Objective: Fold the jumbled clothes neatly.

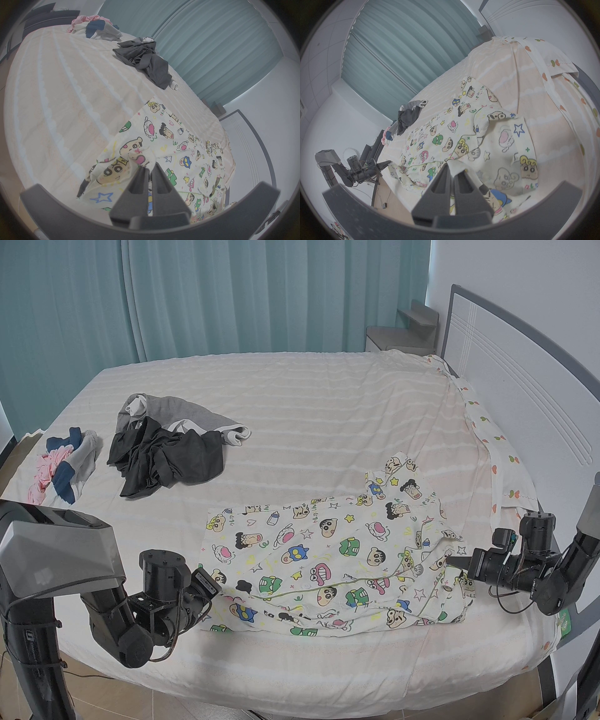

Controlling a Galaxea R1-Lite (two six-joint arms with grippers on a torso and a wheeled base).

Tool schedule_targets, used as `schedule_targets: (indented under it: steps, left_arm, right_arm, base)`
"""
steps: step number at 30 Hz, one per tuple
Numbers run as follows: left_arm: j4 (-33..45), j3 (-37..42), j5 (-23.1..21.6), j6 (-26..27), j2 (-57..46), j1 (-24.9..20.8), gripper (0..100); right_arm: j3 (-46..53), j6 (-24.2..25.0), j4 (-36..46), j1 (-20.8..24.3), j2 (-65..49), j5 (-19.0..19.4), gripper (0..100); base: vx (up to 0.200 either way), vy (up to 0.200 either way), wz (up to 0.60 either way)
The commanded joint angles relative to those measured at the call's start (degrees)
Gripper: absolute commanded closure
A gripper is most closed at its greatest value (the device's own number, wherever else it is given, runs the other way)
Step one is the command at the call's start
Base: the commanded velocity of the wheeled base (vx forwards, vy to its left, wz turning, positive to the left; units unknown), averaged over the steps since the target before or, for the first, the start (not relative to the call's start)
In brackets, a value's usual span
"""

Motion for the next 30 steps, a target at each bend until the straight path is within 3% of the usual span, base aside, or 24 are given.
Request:
schedule_targets:
  steps: [1, 13, 30]
  left_arm:
    - [0.45, -2.23, -0.32, -0.02, 0.69, 1.30, 100]
    - [0.36, -3.90, -0.49, -0.64, 2.36, 2.18, 100]
    - [0.27, -5.48, -0.85, -6.35, 3.15, 2.61, 100]
  right_arm:
    - [-3.44, 0.12, -0.87, -0.17, 5.48, -1.37, 100]
    - [-9.06, 0.21, -0.87, -0.43, 8.20, -2.43, 100]
    - [-13.28, 0.39, -0.96, -0.52, 10.66, -5.94, 100]
  base:
    - [0.000, 0.000, 0.00]
    - [0.000, 0.000, 0.00]
    - [0.000, 0.000, 0.00]
